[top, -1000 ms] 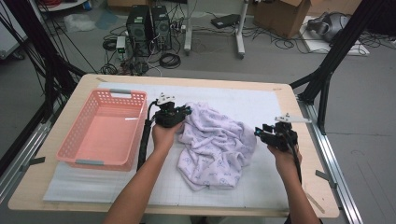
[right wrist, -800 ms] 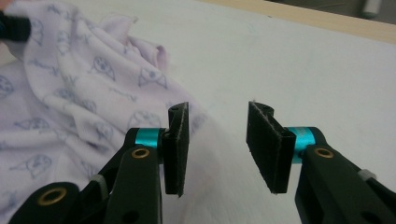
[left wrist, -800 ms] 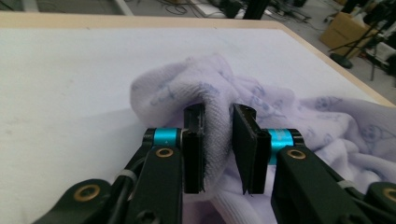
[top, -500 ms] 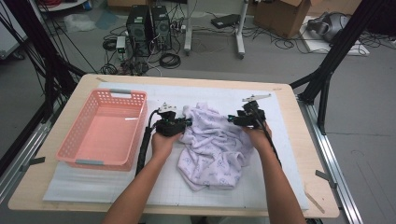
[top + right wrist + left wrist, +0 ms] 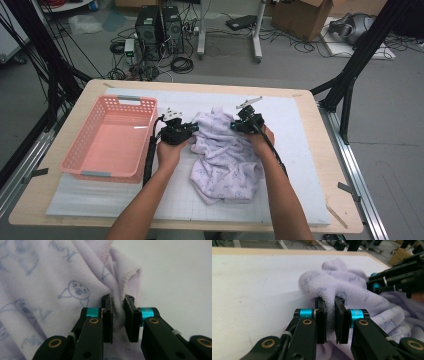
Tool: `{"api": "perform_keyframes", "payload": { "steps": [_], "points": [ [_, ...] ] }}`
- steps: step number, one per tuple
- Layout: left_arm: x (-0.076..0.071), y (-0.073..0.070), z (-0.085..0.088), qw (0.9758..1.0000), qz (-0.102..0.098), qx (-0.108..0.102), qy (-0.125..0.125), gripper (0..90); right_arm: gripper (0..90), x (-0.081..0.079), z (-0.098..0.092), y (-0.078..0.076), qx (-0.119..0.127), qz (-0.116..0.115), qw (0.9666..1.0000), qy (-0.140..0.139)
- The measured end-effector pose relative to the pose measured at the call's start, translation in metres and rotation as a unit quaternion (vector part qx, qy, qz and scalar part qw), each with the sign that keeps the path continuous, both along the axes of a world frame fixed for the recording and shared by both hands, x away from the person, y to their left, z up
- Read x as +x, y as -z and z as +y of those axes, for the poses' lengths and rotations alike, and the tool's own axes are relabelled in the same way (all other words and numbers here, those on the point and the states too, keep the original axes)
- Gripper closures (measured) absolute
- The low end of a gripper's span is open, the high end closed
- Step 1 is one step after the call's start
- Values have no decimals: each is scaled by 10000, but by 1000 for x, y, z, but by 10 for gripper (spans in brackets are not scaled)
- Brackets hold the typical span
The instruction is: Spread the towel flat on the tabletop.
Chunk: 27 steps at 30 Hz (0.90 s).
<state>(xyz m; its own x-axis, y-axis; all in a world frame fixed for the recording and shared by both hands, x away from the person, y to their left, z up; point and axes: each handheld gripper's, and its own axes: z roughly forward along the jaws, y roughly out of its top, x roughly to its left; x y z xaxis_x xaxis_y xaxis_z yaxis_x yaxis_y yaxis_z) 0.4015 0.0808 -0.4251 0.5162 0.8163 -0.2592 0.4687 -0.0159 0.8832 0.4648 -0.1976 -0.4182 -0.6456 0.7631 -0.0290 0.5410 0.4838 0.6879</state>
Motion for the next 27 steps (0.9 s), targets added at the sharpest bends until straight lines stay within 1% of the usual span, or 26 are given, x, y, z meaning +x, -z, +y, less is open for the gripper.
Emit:
{"api": "perform_keyframes", "payload": {
  "steps": [1,2,3,4,5,6,7,8,9,10,12,13,15,17,19,20,22,23,24,26,27],
  "points": [
    [0,0,0,10000,-15,-3,3,812,792,0,-4,-5,53,-225,9995,224],
    [0,0,-1,10000,-13,-23,12,804,784,-1,-8,-10,112,-500,9977,435],
    [0,0,-2,10000,3,6,-31,768,773,-2,-11,-15,168,-783,9943,698],
    [1,1,-3,9999,44,-43,-97,687,767,-4,-14,-20,180,-1041,9894,1001],
    [2,2,-3,9997,138,-149,-148,580,753,-6,-17,-24,150,-1218,9839,1302],
    [3,3,-2,9993,222,-237,-175,525,719,-6,-22,-26,224,-1290,9801,1492],
    [3,3,-1,9993,233,-247,-159,520,655,-6,-27,-26,349,-1222,9779,1662],
    [4,4,-1,9994,221,-209,-181,513,615,-4,-32,-25,486,-1062,9783,1713],
    [4,5,-1,9994,224,-189,-165,501,589,-4,-37,-24,544,-884,9794,1734],
    [4,5,-1,9994,227,-192,-149,495,579,-4,-40,-24,545,-792,9794,1776],
    [5,7,-2,9994,278,-171,-127,472,564,-8,-47,-23,559,-799,9790,1788],
    [6,9,-3,9993,309,-172,-115,464,563,-9,-50,-22,629,-784,9786,1793],
    [7,12,-5,9991,406,-111,-70,443,560,-13,-56,-23,660,-764,9795,1744],
    [8,16,-9,9986,534,-25,1,421,560,-18,-61,-23,771,-715,9806,1655],
    [8,19,-13,9979,626,131,56,414,559,-24,-66,-23,782,-742,9816,1575],
    [8,21,-15,9976,636,251,117,413,557,-28,-69,-23,793,-742,9822,1529],
    [6,21,-16,9962,651,510,262,412,544,-35,-77,-24,891,-690,9831,1444],
    [5,21,-16,9956,648,600,323,408,544,-40,-81,-24,962,-686,9826,1435],
    [4,20,-15,9947,684,674,354,402,544,-45,-86,-25,1093,-655,9813,1443],
    [2,18,-14,9936,791,688,421,392,542,-56,-97,-25,1205,-706,9793,1462],
    [1,17,-14,9934,810,681,439,388,542,-61,-101,-24,1249,-695,9785,1484]
  ]
}}
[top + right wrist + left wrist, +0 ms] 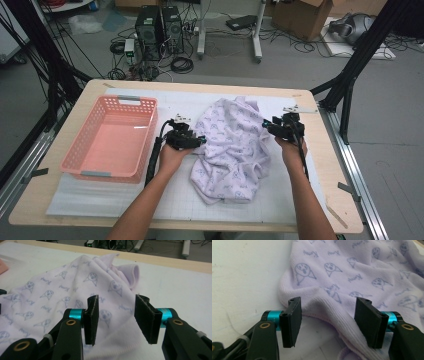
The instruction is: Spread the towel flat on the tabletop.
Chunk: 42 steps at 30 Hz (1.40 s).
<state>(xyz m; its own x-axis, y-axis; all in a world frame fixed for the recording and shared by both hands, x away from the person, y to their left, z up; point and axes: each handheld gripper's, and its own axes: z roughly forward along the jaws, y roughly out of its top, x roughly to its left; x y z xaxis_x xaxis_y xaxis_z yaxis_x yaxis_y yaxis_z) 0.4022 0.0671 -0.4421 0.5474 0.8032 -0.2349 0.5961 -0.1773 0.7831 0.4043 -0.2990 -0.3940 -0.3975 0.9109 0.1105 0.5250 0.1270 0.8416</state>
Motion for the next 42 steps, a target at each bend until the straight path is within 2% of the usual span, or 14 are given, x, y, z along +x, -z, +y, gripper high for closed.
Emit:
{"api": "perform_keyframes", "payload": {
  "steps": [2,3,5,7,11,14,19,23,27,30,33,36,39,42],
  "points": [
    [-3,-3,0,10000,4,43,-15,395,535,-9,-9,3,44,18,10000,42],
    [-5,-4,1,10000,-19,34,-25,395,528,-11,-12,3,83,150,9998,85],
    [-8,-6,2,9999,36,-110,34,390,539,-21,-18,4,113,30,9999,123],
    [-12,-8,1,9998,116,-64,175,376,531,-30,-22,4,91,-8,9999,118],
    [-22,-9,-1,9996,38,-128,261,376,500,-51,-27,7,184,-30,9998,-43],
    [-28,-4,2,9996,101,-172,217,376,489,-69,-27,12,273,-48,9994,-209],
    [-38,2,3,9990,243,-248,264,375,478,-90,-27,23,95,23,9991,-421],
    [-47,2,1,9990,218,-175,338,374,467,-93,-33,28,83,146,9990,-406],
    [-57,-3,5,9989,24,-417,228,384,463,-96,-34,28,170,160,9989,-402],
    [-64,-6,7,9985,-47,-478,254,385,463,-96,-33,26,165,96,9989,-423],
    [-68,-6,9,9980,-2,-554,316,383,462,-97,-31,26,161,68,9989,-424],
    [-71,-5,9,9974,44,-658,301,382,464,-97,-29,28,212,169,9987,-437],
    [-72,-1,3,9974,155,-582,400,377,459,-95,-23,31,231,247,9983,-464],
    [-72,5,-6,9976,285,-387,498,366,439,-91,-14,37,74,422,9978,-515]
  ]
}}
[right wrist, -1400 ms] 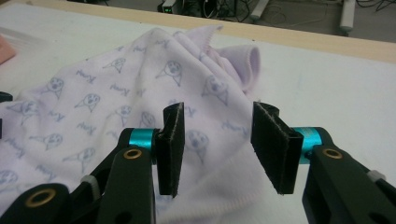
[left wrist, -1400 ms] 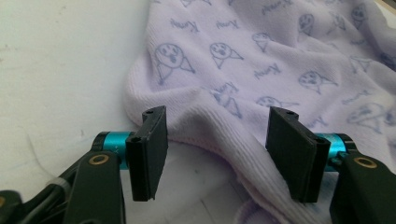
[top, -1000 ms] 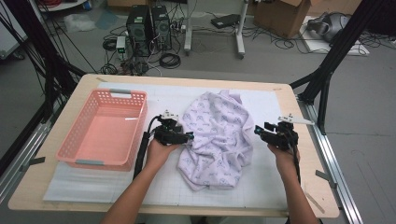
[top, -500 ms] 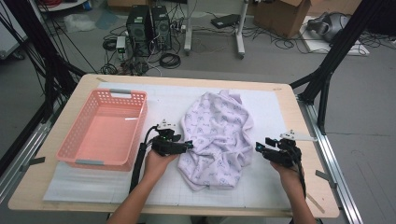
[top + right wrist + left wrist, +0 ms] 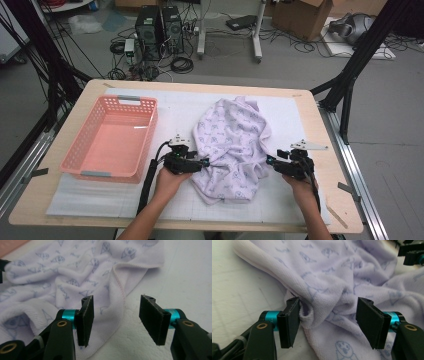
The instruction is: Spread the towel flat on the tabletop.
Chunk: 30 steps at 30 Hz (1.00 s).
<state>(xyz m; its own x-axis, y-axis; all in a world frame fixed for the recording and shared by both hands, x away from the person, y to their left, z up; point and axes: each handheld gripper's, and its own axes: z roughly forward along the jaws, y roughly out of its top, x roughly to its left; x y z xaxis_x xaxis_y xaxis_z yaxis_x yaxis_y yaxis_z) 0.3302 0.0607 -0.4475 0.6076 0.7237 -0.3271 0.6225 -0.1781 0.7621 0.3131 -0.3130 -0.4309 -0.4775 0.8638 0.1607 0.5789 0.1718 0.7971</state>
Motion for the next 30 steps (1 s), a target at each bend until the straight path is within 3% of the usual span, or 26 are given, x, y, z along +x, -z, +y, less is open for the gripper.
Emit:
{"api": "perform_keyframes", "payload": {
  "steps": [4,6,8,10,11,14,16,17,21,23,25,27,28,30],
  "points": [
    [-3,3,-8,9988,-238,424,-52,401,430,5,12,11,-165,261,9994,-164],
    [-6,2,-7,9959,-467,780,-1,540,416,6,19,16,-365,345,9984,-251],
    [-4,1,-4,9982,-261,547,16,717,407,5,27,17,-581,261,9977,-244],
    [-5,0,-4,9981,-339,522,42,773,437,3,33,16,-804,233,9961,-285],
    [-6,-1,-4,9981,-391,475,58,784,503,3,35,16,-882,197,9954,-321],
    [-5,-4,-2,9989,-453,114,-100,791,776,3,38,13,-782,260,9941,-708],
    [-1,-7,0,9986,-443,-141,-268,791,820,4,39,14,-630,289,9944,-800],
    [2,-9,1,9982,-466,-171,-343,791,826,6,37,14,-548,262,9951,-779],
    [12,-13,7,9946,-551,-387,-791,792,831,9,27,8,-441,-100,9986,-261],
    [17,-12,10,9931,-566,-303,-986,794,831,7,18,4,-450,-299,9984,134],
    [21,-9,13,9914,-579,-237,-1147,792,830,5,10,1,-529,-472,9962,506],
    [21,-8,13,9923,-521,-246,-1094,712,817,3,2,0,-525,-538,9946,716],
    [20,-7,13,9934,-445,-296,-1012,604,804,4,-1,1,-410,-478,9953,738],
    [17,-8,11,9960,-359,-237,-777,476,740,3,-5,2,-315,-412,9961,720]
  ]
}}
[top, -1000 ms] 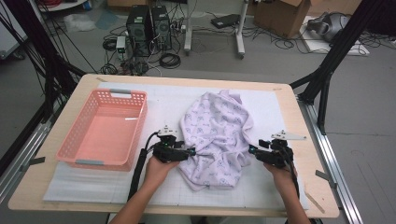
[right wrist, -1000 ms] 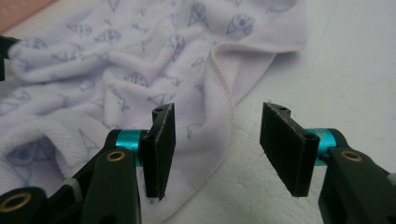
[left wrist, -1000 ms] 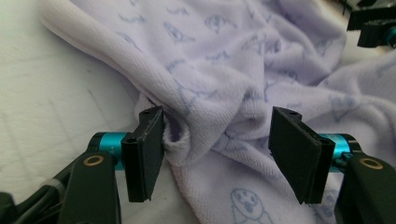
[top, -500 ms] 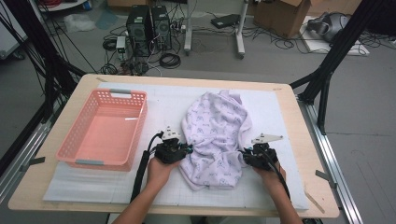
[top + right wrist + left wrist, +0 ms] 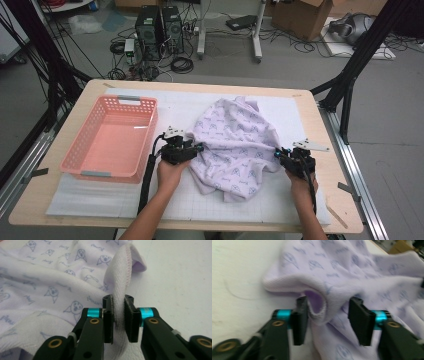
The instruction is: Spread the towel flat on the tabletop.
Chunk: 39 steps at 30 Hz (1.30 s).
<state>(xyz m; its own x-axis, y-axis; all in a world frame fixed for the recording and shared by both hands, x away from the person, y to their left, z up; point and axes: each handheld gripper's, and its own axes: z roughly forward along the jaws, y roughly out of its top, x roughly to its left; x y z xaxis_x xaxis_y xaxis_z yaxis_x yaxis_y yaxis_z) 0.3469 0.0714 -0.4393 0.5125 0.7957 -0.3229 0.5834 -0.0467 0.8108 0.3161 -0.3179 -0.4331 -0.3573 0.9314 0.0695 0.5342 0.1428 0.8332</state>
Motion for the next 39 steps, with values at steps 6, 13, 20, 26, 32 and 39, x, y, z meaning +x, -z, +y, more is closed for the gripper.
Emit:
{"api": "perform_keyframes", "payload": {
  "steps": [6,13,20,26,32,39],
  "points": [
    [-21,-5,-2,9975,-233,367,562,424,588,-9,-1,-8,66,-43,9999,-131],
    [-33,4,12,9961,-158,352,794,399,525,-24,-6,-19,190,-69,9996,-218],
    [-32,6,20,9958,-3,396,828,391,574,-34,-11,-11,-22,217,9996,-168],
    [-39,10,3,9907,87,458,1276,364,500,-31,-1,7,266,659,9959,-556],
    [-47,12,-12,9856,-250,954,1376,349,443,-29,27,17,-259,519,9952,-784],
    [-48,11,-12,9802,-317,918,1725,753,813,-31,29,15,-691,389,9939,-765]
  ]
}}
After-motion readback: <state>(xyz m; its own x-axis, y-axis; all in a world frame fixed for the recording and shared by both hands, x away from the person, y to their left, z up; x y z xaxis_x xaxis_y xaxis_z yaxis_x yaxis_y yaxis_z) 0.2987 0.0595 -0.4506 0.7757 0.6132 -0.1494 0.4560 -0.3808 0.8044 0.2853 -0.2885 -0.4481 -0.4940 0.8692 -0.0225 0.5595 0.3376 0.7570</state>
